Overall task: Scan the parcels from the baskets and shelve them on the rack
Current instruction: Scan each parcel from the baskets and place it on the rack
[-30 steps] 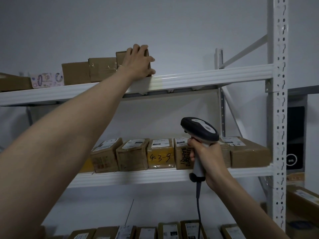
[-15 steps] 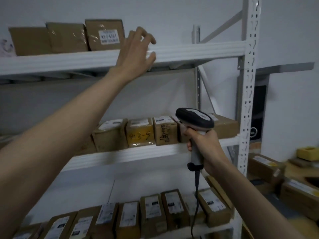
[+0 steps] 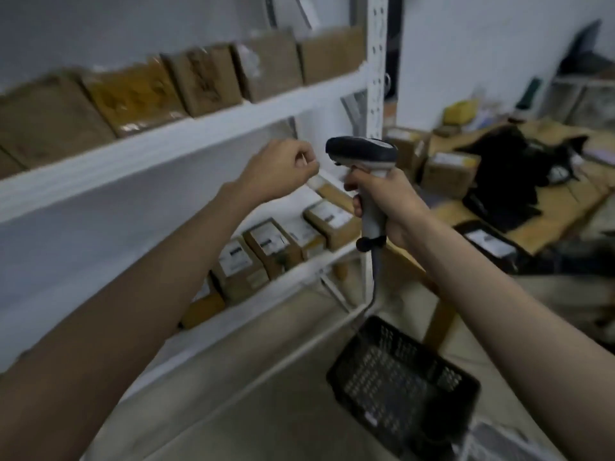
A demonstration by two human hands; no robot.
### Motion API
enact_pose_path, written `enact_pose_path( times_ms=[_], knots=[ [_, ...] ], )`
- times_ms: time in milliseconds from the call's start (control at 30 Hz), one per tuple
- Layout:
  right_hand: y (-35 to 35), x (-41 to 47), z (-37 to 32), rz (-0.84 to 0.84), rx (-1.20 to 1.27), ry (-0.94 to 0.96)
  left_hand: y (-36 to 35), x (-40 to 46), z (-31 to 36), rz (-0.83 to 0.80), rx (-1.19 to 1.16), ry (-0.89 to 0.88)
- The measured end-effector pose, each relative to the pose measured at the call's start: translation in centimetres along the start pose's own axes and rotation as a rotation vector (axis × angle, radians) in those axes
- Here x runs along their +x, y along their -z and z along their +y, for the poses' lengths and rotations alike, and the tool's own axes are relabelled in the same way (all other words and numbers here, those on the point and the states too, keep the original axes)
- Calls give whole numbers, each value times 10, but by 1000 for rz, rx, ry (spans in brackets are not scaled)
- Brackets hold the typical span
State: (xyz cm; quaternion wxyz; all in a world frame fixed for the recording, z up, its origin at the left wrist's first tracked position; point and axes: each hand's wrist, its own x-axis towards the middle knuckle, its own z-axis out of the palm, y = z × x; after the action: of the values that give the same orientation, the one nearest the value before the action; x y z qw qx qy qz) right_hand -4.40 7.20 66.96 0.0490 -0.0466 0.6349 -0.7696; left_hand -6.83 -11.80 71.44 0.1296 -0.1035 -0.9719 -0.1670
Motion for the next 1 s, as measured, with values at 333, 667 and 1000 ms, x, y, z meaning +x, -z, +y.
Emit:
enact_pose_path(
  times_ms=[333, 667, 1000],
  knots=[
    [102, -92, 166, 444, 122, -337, -213, -42, 24, -597, -142, -132],
    [218, -263, 305, 1035, 322, -562, -432, -159, 153, -1208, -99, -353],
    [303, -395, 407, 1423, 547, -612, -593, -276, 257, -1514, 47, -513]
  ],
)
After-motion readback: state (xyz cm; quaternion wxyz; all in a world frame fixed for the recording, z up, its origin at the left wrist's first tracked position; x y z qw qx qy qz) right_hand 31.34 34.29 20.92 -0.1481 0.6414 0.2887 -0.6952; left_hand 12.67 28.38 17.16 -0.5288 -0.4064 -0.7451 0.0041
